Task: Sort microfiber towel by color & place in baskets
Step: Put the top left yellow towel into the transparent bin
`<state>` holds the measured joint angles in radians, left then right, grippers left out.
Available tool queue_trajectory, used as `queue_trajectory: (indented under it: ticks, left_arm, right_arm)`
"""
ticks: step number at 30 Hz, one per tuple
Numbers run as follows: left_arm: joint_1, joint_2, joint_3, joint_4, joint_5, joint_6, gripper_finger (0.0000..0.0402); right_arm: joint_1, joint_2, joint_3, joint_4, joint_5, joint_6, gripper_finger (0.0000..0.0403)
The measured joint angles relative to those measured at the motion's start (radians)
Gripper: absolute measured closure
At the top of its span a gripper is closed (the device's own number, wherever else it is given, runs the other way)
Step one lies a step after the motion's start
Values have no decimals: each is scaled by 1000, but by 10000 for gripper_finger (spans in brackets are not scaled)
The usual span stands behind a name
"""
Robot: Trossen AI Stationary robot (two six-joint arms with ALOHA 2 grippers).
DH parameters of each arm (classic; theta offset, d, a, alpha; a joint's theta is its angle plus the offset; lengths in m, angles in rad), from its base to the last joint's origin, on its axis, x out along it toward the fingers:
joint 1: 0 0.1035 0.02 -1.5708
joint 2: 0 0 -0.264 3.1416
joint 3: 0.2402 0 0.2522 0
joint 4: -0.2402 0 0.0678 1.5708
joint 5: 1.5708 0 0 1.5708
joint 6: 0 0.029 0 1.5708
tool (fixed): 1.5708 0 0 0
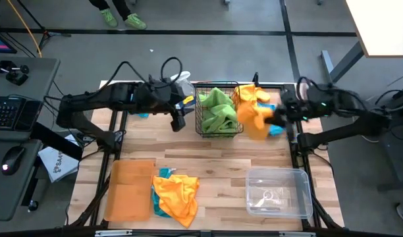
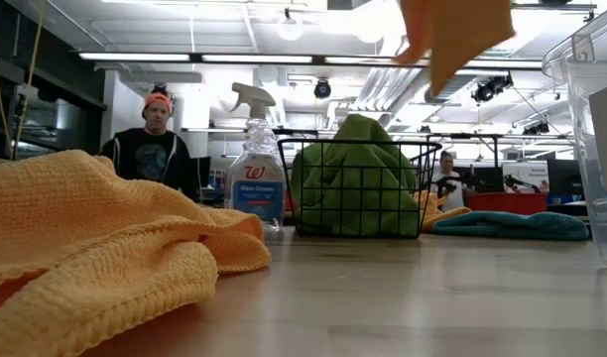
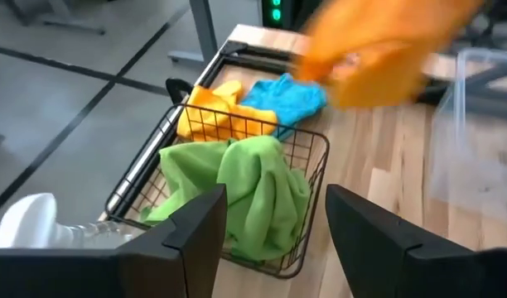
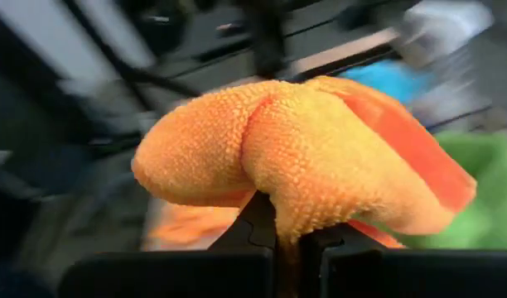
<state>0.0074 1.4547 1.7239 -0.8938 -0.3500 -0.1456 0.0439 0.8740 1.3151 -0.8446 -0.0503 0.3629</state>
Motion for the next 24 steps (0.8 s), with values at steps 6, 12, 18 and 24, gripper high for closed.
queue_trajectory:
  ticks: [6,12,18,24]
  left_arm:
    - [0,-67,-147,103,-1,-49,207]
    - [0,-68,-161,111,-1,-53,207]
    - [15,-68,-161,137,1,-44,207]
    - [20,-68,-161,140,-3,-31,207]
  right_arm:
    - [302,-32,-35,-40,54,319,402]
    - [642,49,-79,-4,186,596,402]
    - [920,131,-77,-40,368,896,403]
    - [1130,183,-77,-138,509,1192,403]
